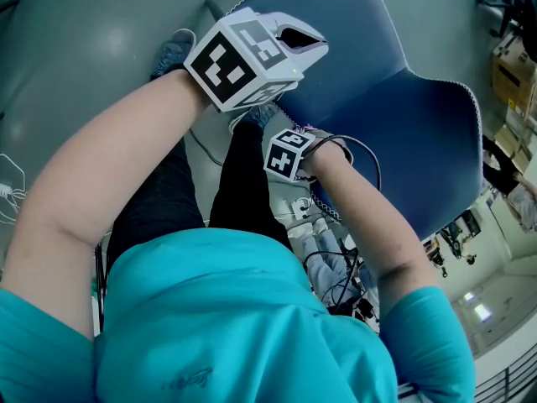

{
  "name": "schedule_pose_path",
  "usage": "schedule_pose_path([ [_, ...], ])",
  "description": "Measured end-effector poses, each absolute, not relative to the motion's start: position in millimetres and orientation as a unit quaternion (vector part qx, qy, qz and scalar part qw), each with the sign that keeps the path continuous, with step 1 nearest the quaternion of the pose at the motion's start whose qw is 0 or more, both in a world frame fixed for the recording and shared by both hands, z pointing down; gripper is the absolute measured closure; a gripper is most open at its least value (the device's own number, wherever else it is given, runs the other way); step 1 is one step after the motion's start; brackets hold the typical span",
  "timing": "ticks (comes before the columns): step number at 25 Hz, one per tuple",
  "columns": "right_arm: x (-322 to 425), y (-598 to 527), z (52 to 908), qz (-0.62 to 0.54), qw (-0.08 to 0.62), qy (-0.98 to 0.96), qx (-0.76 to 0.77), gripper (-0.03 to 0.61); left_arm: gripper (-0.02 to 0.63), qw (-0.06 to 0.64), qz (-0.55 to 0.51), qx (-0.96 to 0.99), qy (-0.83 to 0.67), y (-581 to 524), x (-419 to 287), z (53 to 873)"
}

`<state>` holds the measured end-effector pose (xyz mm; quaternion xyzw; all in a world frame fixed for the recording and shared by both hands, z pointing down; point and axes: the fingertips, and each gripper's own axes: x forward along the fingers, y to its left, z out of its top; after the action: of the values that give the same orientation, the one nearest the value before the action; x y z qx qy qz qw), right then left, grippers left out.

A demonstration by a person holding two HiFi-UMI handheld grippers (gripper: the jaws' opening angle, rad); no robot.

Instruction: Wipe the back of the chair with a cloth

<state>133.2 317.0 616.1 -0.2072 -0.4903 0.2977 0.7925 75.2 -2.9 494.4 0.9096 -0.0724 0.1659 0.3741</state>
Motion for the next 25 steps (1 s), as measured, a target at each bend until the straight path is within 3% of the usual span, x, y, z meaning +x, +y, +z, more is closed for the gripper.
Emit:
schedule_pose_path([
  [9, 54.4, 297.5, 585.1, 0.409, 0.695, -0.569, -0.161, 0.465, 0.618, 0.372, 0.168, 0.91, -0.073, -4.8, 65.5, 492.8],
  [25, 112.9, 214.2, 489.1, 0.46, 0.617, -0.636, 0.054, 0.465, 0.618, 0.356, 0.14, 0.921, -0.076, -12.3, 42.2, 360.4],
])
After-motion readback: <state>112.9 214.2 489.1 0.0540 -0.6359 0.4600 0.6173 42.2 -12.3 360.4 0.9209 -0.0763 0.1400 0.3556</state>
